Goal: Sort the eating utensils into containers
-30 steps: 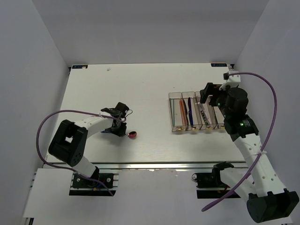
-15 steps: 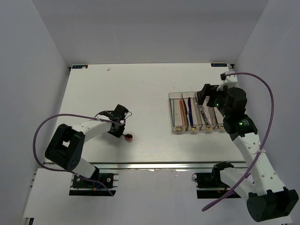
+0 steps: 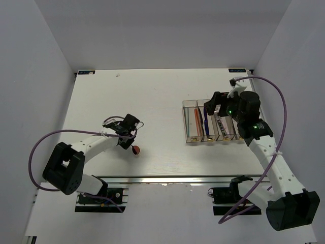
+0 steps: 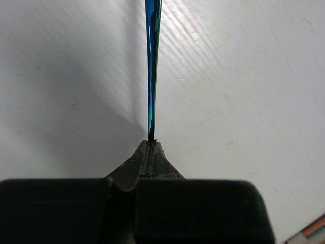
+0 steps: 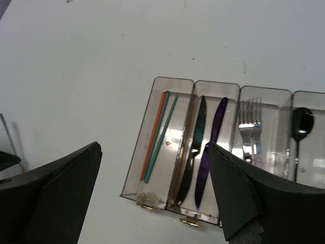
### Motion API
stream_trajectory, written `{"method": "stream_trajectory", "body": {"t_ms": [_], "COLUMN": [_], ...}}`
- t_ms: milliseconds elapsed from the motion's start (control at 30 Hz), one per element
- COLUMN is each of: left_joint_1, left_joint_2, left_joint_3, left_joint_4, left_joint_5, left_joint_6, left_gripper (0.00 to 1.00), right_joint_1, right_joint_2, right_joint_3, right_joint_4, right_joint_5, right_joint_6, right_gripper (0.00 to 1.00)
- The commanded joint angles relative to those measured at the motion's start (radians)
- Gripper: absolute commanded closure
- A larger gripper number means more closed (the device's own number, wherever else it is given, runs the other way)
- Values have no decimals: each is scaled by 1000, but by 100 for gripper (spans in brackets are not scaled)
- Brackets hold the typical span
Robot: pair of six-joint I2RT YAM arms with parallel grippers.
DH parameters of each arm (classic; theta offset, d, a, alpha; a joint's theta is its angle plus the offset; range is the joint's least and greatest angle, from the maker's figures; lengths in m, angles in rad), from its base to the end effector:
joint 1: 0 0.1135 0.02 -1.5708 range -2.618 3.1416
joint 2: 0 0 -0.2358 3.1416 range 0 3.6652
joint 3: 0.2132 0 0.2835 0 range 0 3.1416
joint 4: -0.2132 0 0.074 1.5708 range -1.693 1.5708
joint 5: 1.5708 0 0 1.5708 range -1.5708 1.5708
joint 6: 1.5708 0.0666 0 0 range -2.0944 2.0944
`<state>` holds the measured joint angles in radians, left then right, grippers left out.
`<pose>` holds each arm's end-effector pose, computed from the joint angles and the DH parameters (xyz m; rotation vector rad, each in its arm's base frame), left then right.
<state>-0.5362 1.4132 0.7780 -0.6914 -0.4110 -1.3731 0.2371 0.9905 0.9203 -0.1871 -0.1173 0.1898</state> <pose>0.2494 -0.1172 0.0992 -1.1462 2.4095 0.0542 0.2964 0.0796 0.3154 -0.1270 1.8411 0.4069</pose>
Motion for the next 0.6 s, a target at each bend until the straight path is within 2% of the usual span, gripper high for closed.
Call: {"method": "stream_trajectory", "body": {"t_ms": [0, 100, 167, 367, 567], "left_joint_1": [-14, -45, -70, -174, -228], "left_joint_2": [-63, -86, -88, -80, -118], "left_joint_3": [9, 10, 29, 86, 47], "left_joint_4": [59, 118, 153, 245, 418], "left_joint_5": [-14, 6, 11, 40, 135], "left_joint_6": [74, 117, 146, 239, 321], "left_gripper": [100, 100, 100, 100, 100], "right_joint_1": [4, 17, 62, 241, 379], "right_joint_2": [17, 49, 88, 200, 338], "right_joint_3": [49, 8, -70, -81, -46], "right_joint_4": [37, 139, 293, 409, 434], "right_joint_5": [-119, -304, -375, -254, -107], "right_joint_6": [63, 163, 287, 428, 490], "right_gripper": [11, 16, 22, 24, 30]}}
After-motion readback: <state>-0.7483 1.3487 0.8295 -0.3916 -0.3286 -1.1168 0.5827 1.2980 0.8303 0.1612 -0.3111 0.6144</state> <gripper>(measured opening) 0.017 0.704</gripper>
